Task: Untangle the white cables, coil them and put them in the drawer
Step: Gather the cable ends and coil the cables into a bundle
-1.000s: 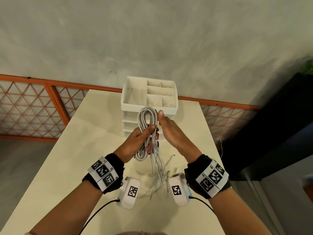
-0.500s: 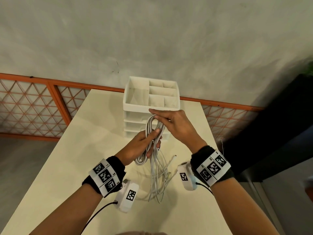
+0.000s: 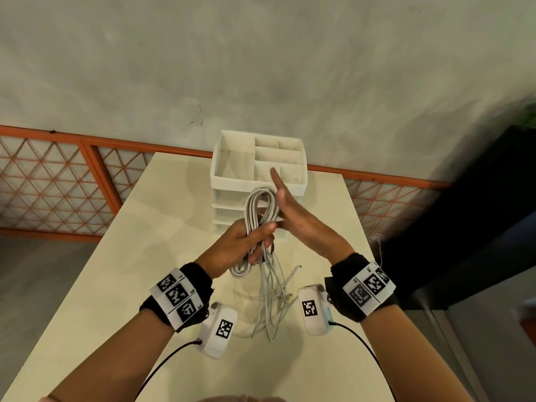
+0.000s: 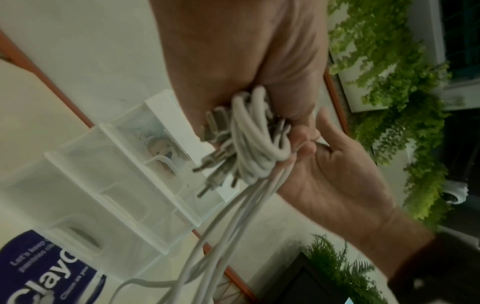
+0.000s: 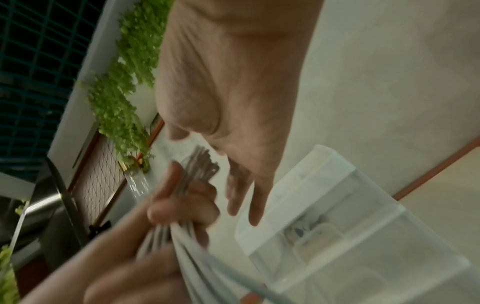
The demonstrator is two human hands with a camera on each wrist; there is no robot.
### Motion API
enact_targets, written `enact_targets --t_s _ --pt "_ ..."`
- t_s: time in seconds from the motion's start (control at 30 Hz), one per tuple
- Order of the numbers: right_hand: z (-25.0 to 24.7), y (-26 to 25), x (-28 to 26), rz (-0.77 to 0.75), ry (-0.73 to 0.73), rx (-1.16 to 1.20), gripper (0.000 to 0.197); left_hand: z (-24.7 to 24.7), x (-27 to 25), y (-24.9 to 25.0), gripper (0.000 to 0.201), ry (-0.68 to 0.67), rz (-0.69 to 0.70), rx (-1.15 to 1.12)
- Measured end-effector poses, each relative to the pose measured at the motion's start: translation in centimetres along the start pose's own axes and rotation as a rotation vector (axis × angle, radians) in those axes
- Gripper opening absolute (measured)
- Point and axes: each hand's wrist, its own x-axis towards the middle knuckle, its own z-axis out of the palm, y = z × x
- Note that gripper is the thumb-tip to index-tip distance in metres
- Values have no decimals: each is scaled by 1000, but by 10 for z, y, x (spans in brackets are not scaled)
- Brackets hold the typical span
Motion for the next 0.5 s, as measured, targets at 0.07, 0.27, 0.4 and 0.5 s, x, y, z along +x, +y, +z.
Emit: enact_targets --t_s 0.07,0.27,0.4,0.5 --pt "4 12 0 91 -68 -16 78 -2 2 6 40 55 33 -32" --pt "13 30 3 114 -166 -256 28 -20 12 11 37 226 99 -71" --pt "12 19 3 -18 42 -430 15 -30 17 7 38 440 93 -36" --pt "20 6 1 -143 58 -473 17 -31 22 3 40 621 126 -48"
